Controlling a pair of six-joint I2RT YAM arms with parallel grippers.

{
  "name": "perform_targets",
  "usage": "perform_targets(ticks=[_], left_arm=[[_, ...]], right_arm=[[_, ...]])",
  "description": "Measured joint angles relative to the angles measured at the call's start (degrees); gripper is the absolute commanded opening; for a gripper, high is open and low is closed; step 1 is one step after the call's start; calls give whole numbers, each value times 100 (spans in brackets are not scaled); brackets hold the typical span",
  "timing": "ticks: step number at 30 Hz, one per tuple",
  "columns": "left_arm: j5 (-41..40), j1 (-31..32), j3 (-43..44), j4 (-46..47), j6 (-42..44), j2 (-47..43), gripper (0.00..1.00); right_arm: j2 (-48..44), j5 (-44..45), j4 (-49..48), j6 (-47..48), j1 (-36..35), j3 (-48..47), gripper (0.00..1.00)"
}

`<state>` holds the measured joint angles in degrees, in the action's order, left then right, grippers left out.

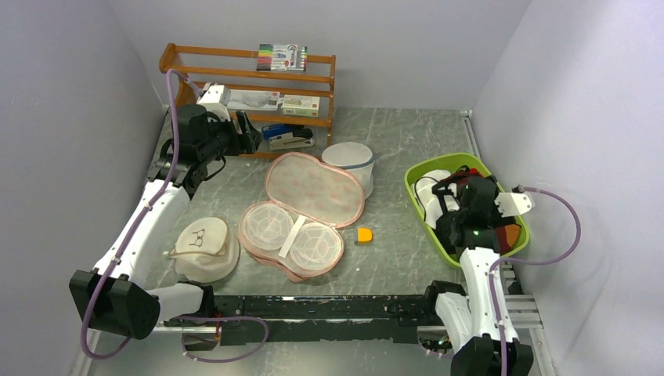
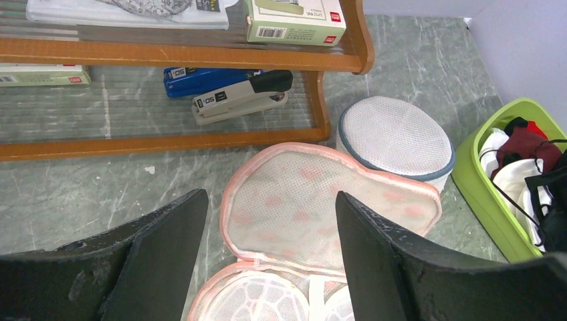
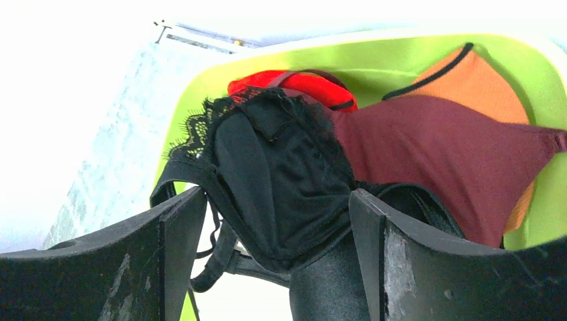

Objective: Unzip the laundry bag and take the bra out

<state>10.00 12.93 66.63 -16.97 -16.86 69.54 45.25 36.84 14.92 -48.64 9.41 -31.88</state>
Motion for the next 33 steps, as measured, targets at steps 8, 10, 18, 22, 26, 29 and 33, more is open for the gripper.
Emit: perform_targets(ticks=[8, 10, 18, 22, 26, 29, 33], left_arm=[[-83, 9, 0, 0, 2, 0, 82], [-87, 9, 0, 0, 2, 0, 82], [-87, 9, 0, -2, 15, 0, 82], [-87, 9, 0, -2, 20, 2, 82], [-83, 9, 0, -2, 17, 11, 82], [-83, 9, 0, -2, 17, 15, 82], [-85, 11, 0, -2, 20, 15, 82]], right_arm=[[219, -369, 175, 149, -59, -560, 87], [304, -564, 157, 168, -76, -608, 90], [1189, -1440, -11, 555, -415, -695, 96], [1237, -1493, -63, 800, -774, -778, 95], [1040, -2358, -625, 1204, -876, -756, 95], [1086, -3084, -1043, 1366, -881, -752, 95], [1453, -3615, -1156, 1370, -890, -748, 96]])
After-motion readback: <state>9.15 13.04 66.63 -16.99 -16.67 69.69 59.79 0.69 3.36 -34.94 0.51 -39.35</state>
